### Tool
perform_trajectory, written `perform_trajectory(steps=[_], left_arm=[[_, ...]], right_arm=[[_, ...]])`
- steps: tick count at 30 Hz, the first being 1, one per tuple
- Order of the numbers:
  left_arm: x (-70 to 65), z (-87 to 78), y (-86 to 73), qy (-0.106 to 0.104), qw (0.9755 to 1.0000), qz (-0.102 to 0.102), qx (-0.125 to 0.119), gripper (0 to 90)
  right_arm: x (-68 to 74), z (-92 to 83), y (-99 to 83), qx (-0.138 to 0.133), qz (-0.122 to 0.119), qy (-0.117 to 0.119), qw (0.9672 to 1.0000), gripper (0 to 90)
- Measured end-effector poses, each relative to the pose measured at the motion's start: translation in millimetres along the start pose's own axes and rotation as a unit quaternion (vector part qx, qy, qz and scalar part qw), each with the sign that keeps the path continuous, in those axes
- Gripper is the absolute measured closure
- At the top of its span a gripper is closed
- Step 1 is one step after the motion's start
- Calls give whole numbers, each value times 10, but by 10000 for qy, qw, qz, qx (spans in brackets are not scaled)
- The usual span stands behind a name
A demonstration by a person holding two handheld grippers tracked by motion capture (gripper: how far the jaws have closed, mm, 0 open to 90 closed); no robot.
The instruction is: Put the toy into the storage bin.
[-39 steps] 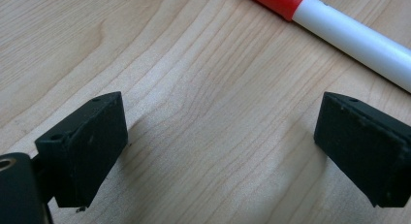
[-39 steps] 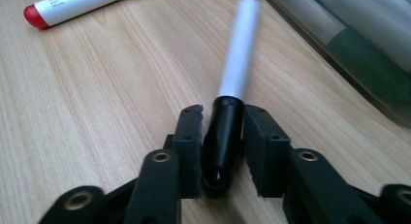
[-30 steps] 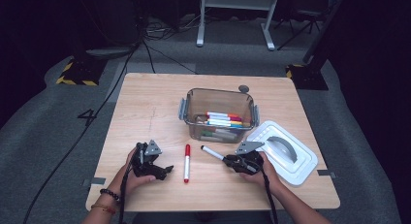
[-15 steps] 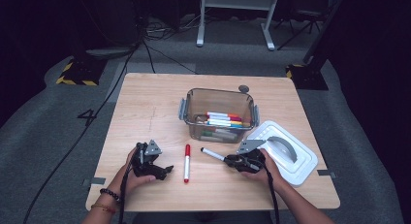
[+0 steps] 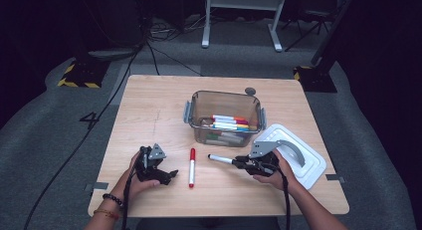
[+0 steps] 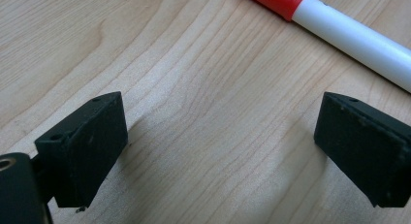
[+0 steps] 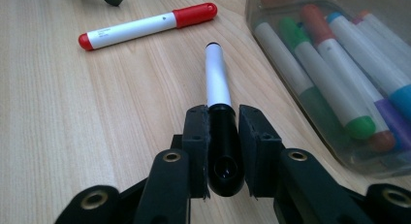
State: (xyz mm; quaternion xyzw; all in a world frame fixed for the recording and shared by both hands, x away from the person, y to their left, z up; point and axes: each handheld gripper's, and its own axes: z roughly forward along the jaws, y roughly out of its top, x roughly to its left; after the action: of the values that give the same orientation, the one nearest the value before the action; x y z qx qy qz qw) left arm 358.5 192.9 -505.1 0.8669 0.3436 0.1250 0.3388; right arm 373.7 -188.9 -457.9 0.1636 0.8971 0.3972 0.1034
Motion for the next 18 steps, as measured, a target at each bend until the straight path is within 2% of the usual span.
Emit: perform_trajectory(steps=[10, 15, 16, 18], left_arm=[[1, 0, 0, -3, 10000, 6, 3, 54], [0, 0, 0, -2, 10000, 1, -1, 54], [0, 0, 0, -2, 10000, 1, -1, 54], [1, 0, 0, -2, 10000, 5, 3, 54]], right_arm=[[31, -215, 202, -262, -229, -6, 9994, 744], [41, -395, 425, -439, -527, 146, 9975, 744], [41, -395, 425, -439, -527, 146, 9975, 744], [19, -478, 564, -546, -671, 206, 9960, 744]])
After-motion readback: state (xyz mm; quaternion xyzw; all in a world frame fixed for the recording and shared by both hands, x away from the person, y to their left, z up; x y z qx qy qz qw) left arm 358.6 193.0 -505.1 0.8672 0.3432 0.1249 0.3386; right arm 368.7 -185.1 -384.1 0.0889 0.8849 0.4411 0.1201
